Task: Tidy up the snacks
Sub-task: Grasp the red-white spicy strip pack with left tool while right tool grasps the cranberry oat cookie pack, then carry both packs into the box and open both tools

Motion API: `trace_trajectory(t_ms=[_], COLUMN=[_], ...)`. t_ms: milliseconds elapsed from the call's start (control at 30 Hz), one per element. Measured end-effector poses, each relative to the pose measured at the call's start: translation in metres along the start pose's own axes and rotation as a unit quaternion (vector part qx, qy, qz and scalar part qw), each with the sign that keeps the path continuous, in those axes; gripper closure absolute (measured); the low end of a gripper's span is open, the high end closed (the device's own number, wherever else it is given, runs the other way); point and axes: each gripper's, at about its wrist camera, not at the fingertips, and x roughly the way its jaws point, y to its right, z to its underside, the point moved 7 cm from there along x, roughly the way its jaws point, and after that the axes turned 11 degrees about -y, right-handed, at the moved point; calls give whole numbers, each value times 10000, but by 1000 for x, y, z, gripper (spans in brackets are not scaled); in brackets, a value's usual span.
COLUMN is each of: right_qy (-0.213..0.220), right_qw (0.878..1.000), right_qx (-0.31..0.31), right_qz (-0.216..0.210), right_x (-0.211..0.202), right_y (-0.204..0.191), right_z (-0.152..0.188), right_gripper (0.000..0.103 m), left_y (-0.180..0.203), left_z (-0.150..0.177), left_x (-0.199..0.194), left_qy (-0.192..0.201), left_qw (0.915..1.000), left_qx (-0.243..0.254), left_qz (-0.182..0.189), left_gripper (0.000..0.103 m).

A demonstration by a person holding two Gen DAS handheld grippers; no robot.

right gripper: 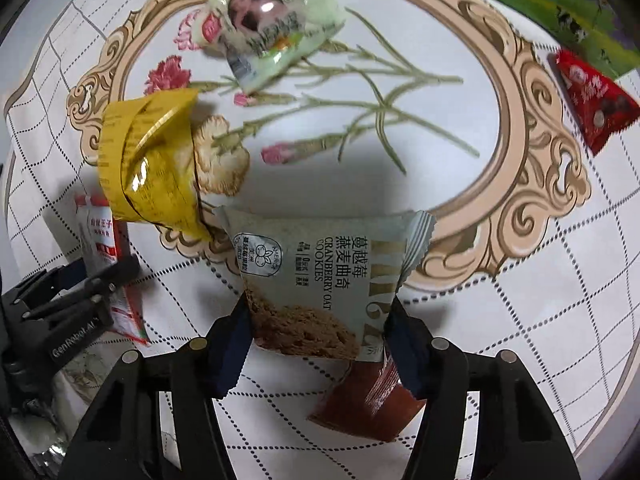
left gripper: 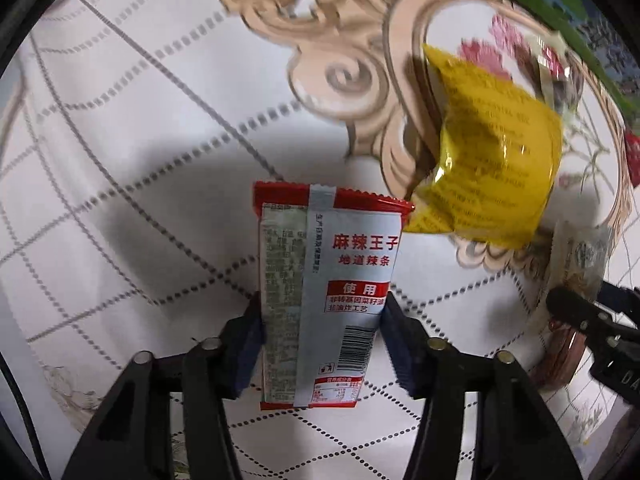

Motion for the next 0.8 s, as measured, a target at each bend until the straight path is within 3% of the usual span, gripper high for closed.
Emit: trace_trajectory(t_ms=[200,233,333,600,800], right_qy=[-24,16,130,333,609], right_qw=[9996,9994,9996,9987,9952], right_qx=[288,330,229,-17,-215], right_qz=[-68,-79,-95,-387,-736], right_x=[16,17,5,-39,-99], right_y=[3,2,18,14,22], right_z=[-12,-16,-22,1,10], right_gripper=[32,33,40,43,43], left_y=[16,23,24,25,36], left_z=[5,5,8,27,30], left_x=[11,6,-14,-45,-95], left_qy=[5,30,122,275,500], left_qw=[9996,9995,9995,9994,9969], left_qx=[70,93,101,91,153], left_qz=[-286,-316,-283,187,592], left_gripper=[53,58,61,61,61])
